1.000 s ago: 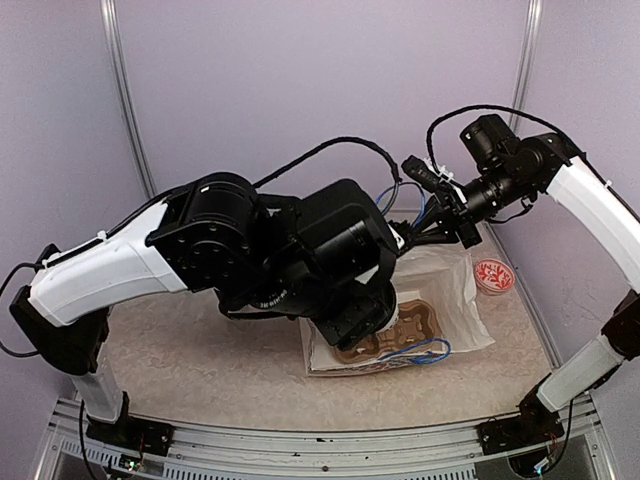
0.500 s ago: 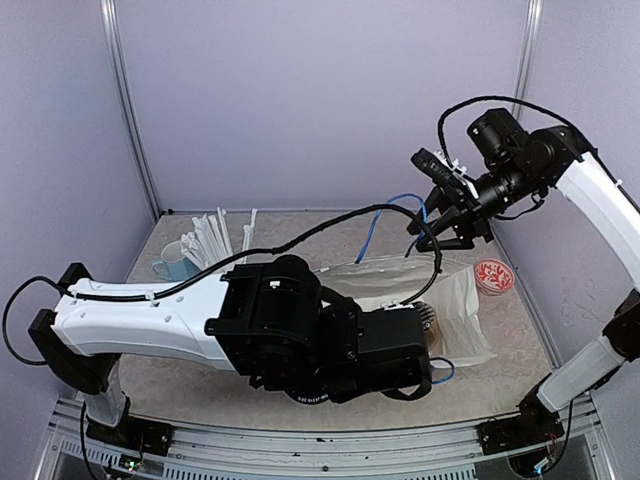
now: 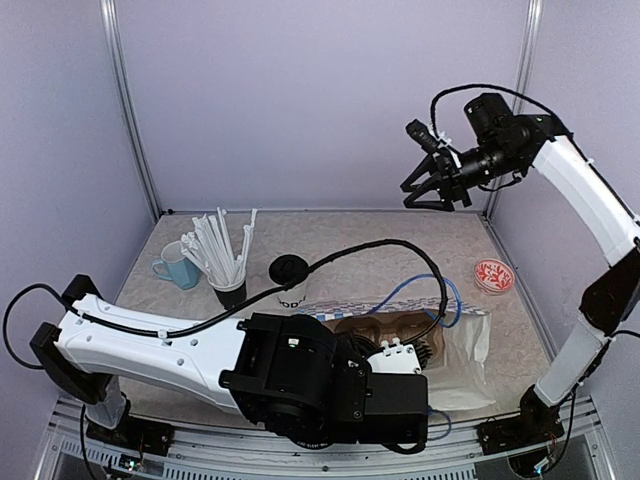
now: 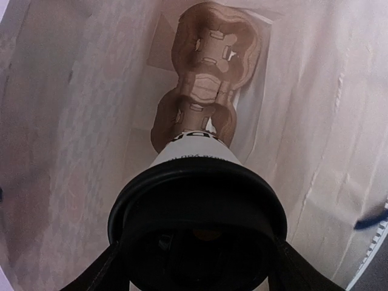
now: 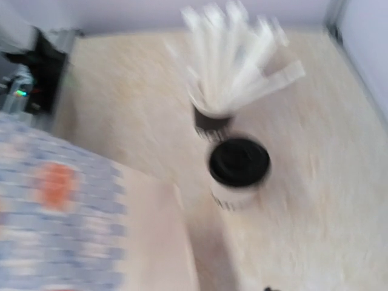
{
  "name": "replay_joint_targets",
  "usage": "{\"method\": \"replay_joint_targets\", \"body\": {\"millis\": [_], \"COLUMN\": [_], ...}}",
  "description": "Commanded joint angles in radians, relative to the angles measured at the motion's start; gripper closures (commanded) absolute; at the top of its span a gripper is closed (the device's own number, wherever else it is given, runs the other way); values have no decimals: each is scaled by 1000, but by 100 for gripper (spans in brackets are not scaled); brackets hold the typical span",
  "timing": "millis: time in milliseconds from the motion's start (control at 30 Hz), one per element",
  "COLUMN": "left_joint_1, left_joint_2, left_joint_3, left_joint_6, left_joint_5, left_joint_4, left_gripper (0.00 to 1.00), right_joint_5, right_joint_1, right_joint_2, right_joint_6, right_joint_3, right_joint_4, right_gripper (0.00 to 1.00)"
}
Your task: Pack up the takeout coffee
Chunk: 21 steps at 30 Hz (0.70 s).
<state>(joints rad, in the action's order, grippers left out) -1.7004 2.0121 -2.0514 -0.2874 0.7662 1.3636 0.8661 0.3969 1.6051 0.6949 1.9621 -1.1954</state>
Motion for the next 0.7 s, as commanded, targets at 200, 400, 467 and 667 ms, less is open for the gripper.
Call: {"method": "replay_joint_targets", "body": {"millis": [200, 400, 467, 667], "left_joint_1": [1, 12, 21, 27], "left_joint_2": [55, 64, 57, 61], "left_joint_3": [-25, -33, -16, 4], "left_joint_6": [46, 103, 111, 141], "left_joint_5": [50, 71, 70, 64], "left_joint_4": [2, -19, -25, -55], "left_gripper": [40, 40, 39, 39], "right_joint_5": [-51, -40, -33, -39], "right_joint_1": [-38, -38, -38, -29], "right_joint_2": [264, 265, 278, 308], "right_joint_6": [4, 15, 18, 32], "right_joint_3": [-115, -264, -292, -376], "right_joint_4": [117, 168, 171, 169], "right_gripper": [55, 56, 56, 59]}}
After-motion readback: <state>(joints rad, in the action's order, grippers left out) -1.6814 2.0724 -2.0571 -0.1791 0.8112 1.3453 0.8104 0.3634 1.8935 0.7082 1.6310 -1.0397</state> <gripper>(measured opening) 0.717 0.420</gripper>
